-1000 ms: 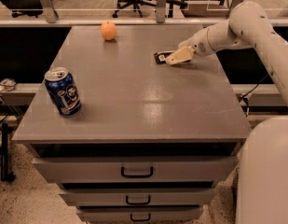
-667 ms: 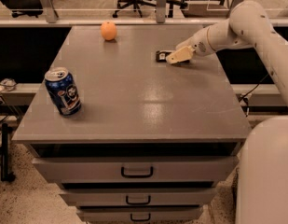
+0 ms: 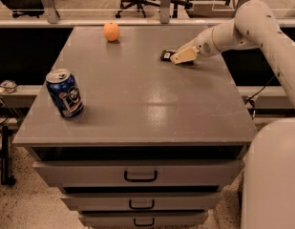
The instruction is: Pick rxbar chocolate
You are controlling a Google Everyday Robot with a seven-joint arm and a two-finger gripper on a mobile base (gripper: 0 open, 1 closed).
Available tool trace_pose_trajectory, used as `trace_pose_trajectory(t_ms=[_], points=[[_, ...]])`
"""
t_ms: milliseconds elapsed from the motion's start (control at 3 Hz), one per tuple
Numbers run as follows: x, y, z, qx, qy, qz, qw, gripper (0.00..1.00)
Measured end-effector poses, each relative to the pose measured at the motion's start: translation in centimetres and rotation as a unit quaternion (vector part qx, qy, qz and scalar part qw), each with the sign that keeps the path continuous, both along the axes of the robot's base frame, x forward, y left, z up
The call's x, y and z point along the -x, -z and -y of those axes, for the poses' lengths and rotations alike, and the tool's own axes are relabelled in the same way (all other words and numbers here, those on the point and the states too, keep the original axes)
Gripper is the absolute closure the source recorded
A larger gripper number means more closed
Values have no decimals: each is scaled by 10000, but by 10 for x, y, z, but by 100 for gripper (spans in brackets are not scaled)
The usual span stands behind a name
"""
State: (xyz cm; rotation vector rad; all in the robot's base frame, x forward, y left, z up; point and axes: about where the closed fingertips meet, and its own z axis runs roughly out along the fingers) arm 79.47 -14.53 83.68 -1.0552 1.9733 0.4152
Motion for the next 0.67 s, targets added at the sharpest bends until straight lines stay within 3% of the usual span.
trace_pose_trajectory(t_ms=[333,667], points=[[5,-30,-7,353,42,352,9987,100],[8,-93,-58,1169,95,1235,9854,100]])
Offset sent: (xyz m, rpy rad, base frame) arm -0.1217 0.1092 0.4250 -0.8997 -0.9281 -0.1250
